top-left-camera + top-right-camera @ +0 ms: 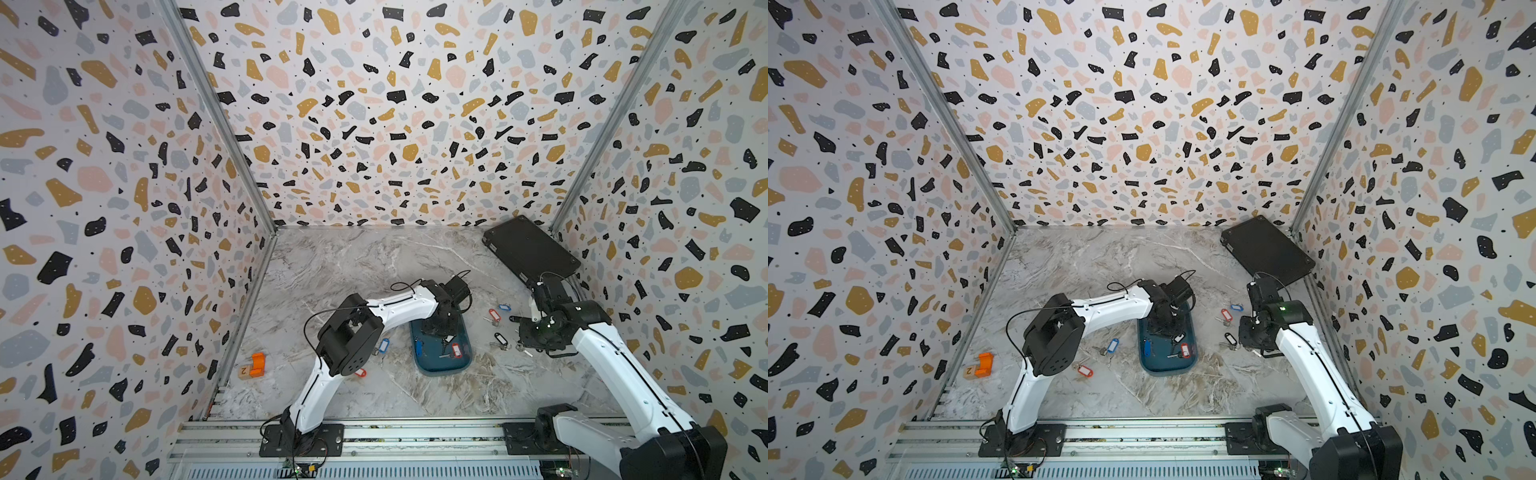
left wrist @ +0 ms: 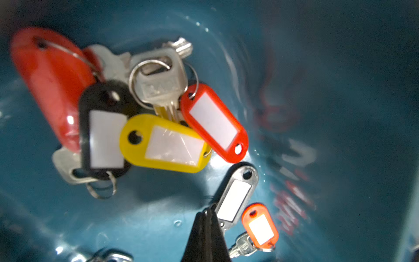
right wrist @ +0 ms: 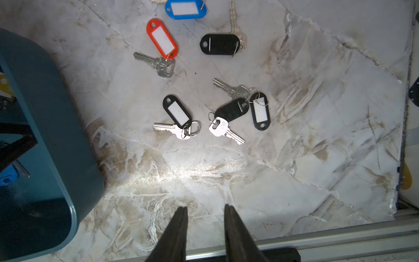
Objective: Take the keys out of the storage box
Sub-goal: Pick up the key from the storage box, then place the key at the center of the board.
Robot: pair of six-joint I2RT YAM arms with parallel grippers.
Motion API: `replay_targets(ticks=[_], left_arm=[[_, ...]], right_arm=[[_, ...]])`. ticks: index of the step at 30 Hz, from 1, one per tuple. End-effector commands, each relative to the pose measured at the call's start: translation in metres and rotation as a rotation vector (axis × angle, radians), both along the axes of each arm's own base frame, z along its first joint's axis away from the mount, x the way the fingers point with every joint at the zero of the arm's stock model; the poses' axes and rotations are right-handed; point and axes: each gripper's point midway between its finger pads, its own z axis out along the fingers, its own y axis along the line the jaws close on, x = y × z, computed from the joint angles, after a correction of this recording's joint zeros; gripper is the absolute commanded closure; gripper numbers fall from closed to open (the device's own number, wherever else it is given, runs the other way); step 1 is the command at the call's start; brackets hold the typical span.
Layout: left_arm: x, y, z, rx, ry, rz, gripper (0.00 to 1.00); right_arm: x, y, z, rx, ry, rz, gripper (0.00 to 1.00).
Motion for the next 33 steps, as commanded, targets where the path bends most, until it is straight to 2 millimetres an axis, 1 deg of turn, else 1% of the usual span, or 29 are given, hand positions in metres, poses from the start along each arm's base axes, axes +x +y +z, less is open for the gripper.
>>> replay_targets(ticks=[1,5,9,11,15,16,18,20,22,25,28,33], left_arm=[[0.005,0.005,0.043,-0.018,-0.081,-0.022,1.0],[0.01,0.021,0.07,-0.022,-0.132,-0.009,1.0],[0.019,0.049,0.096,-0.041,-0.172,0.041,1.0],[0.026,0.068,0.109,-0.051,-0.192,0.08,1.0],[0.045,0.111,0.135,-0.071,-0.24,0.166,1.0],[0.051,0.125,0.14,-0.074,-0.252,0.193,1.0],[0.062,0.148,0.142,-0.068,-0.264,0.233,1.0],[0.072,0.171,0.137,-0.046,-0.254,0.268,1.0],[0.081,0.19,0.123,-0.019,-0.219,0.301,1.0],[0.09,0.204,0.101,-0.007,-0.151,0.324,1.0],[0.095,0.203,0.081,-0.003,-0.099,0.321,1.0],[0.095,0.19,0.059,-0.035,-0.032,0.3,1.0]], right_arm=[[-0.004,-0.002,-0.001,-0.009,0.014,0.005,0.68],[-0.003,-0.002,-0.002,-0.011,0.015,0.005,0.68],[-0.004,-0.002,-0.002,-0.01,0.018,0.005,0.68],[-0.003,-0.001,-0.002,-0.01,0.016,0.005,0.68],[-0.004,-0.001,-0.003,-0.009,0.021,0.007,0.68],[-0.004,-0.001,-0.003,-0.009,0.022,0.007,0.68],[-0.003,-0.001,-0.004,-0.008,0.023,0.007,0.68],[-0.003,-0.001,-0.004,-0.008,0.025,0.007,0.68],[-0.003,-0.001,-0.004,-0.008,0.025,0.006,0.68],[-0.004,-0.001,-0.005,-0.009,0.029,0.006,0.68],[-0.003,-0.001,-0.005,-0.01,0.033,0.007,0.68],[-0.003,0.0,-0.006,-0.009,0.036,0.007,0.68]])
